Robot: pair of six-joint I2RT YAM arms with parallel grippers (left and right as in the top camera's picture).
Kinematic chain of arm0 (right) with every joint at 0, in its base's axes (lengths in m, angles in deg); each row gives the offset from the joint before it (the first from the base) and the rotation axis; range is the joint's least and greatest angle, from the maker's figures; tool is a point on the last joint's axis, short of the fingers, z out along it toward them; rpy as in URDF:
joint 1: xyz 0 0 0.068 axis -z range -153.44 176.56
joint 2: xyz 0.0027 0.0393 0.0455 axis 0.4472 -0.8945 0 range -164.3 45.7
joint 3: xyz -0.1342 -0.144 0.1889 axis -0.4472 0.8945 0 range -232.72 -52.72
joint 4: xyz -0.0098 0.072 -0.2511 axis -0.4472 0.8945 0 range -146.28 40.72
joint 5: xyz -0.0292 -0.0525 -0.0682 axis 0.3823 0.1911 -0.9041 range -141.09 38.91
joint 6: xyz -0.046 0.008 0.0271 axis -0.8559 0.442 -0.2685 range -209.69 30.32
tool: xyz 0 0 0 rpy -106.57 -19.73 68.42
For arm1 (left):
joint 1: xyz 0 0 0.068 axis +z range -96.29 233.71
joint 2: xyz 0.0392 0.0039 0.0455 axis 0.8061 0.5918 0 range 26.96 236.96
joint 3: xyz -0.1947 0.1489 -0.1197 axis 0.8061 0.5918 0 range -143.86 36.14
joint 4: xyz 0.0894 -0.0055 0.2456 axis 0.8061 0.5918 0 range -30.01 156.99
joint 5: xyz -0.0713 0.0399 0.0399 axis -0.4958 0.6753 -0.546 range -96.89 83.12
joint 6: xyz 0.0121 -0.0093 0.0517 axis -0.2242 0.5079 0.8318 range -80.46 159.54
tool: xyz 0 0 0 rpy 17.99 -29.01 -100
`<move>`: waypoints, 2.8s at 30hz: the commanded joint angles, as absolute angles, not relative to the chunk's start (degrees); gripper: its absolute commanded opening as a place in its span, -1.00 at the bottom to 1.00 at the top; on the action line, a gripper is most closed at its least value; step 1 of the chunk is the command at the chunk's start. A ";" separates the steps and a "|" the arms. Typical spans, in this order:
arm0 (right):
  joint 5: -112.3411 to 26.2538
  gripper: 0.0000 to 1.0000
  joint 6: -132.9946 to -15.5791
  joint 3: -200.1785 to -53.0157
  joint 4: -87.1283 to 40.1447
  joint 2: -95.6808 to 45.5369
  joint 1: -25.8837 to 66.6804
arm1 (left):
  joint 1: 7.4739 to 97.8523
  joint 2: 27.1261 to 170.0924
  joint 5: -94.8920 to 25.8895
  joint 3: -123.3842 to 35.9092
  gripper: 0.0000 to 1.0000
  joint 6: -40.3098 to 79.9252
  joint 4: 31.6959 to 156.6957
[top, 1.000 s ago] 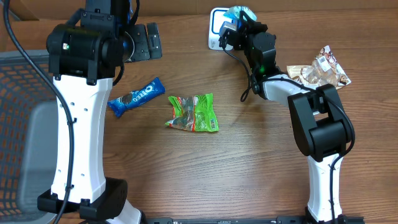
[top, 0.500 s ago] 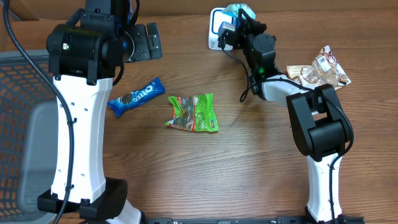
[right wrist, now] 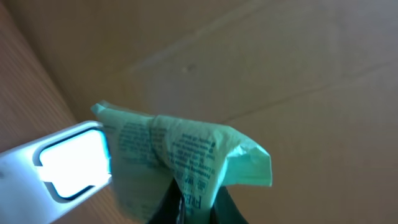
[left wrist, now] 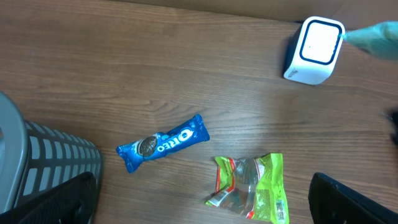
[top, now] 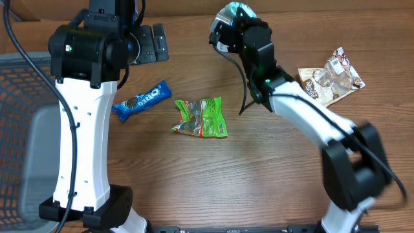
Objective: Scan the item barcode
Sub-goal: 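Carry the mint-green packet right and release it by the bread bag, then move the right gripper left to the green-and-red candy packet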
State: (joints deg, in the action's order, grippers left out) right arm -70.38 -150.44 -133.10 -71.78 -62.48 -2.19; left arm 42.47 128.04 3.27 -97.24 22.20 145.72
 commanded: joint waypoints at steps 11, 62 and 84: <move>-45.74 -0.93 -75.45 -133.51 -30.89 -55.11 -7.90 | 42.44 128.11 4.03 -97.13 1.00 23.27 145.46; -21.83 0.40 -72.34 -148.18 -0.97 -44.49 47.97 | 42.44 128.11 4.03 -97.13 1.00 23.29 145.46; -23.16 1.00 -56.89 -125.30 -21.62 -54.17 3.23 | 42.44 128.11 4.03 -97.13 1.00 23.27 145.44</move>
State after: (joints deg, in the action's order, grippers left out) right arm -18.79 -68.17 -127.15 -19.83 -50.59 6.62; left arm 42.47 128.04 3.27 -97.24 22.20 145.70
